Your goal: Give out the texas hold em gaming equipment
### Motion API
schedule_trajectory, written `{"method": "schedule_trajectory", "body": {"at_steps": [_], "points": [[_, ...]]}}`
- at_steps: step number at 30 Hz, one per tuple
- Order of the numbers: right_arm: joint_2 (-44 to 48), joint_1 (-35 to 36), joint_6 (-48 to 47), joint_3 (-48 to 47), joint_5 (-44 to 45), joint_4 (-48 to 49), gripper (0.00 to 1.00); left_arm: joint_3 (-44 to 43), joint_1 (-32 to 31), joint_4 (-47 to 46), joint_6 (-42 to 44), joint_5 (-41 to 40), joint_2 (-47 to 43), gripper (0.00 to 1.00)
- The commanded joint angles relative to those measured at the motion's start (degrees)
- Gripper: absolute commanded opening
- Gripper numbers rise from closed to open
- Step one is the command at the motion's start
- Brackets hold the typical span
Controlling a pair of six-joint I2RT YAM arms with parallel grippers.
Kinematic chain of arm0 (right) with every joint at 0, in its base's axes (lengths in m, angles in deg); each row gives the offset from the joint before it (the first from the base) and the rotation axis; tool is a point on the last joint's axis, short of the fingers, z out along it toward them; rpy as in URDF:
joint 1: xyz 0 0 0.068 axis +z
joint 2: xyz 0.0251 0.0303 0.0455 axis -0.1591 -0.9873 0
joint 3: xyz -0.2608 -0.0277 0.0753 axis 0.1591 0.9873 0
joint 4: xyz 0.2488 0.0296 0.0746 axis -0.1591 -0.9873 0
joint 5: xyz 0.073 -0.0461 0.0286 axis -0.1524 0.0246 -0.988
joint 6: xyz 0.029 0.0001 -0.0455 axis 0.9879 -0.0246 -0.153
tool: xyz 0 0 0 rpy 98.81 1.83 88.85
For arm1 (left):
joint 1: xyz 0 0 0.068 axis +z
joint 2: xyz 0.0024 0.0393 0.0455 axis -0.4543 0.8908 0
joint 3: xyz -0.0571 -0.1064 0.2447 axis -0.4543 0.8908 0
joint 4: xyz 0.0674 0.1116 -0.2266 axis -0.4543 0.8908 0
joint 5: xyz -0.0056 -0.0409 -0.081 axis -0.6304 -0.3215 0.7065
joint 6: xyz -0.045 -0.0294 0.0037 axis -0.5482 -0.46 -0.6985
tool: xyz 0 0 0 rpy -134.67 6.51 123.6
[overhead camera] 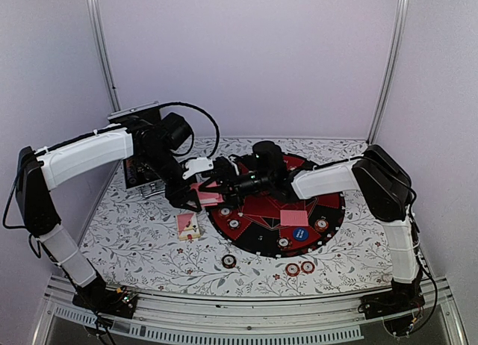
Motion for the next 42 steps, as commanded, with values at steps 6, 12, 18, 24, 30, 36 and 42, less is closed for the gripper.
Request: {"method": "schedule_trajectory", "body": {"at_steps": [6, 12, 18, 24, 30, 36, 42], "points": [[3.0, -2.2, 0.1, 3.3, -0.4, -1.1, 0.59, -1.0, 0.2, -1.3, 0.2, 0.1, -1.2, 0.00], [4.8, -2.9, -0.1, 4.7, -0.7, -1.2, 0.54, -1.0, 0.2, -1.3, 0.3, 0.1, -1.2, 0.00], [5.8, -3.4, -0.2, 5.7, -1.1, -1.1, 0.49, -1.0, 0.2, -1.3, 0.3, 0.0, -1.2, 0.00], [7.6, -3.7, -0.3, 6.8, -1.3, -1.1, 0.36, -1.0, 0.2, -1.3, 0.2, 0.0, -1.1, 0.00], [8.9, -3.8, -0.1, 7.6, -1.5, -1.2, 0.27, -0.9, 0.2, -1.4, 0.2, -0.1, -1.0, 0.00], [10.1, -4.2, -0.2, 9.1, -1.9, -1.5, 0.22, -0.8, 0.2, -1.4, 0.1, -0.3, -1.0, 0.00], [11.8, -4.8, -0.1, 10.2, -2.2, -1.6, 0.14, -0.9, 0.2, -1.5, 0.2, -0.3, -0.9, 0.00]]}}
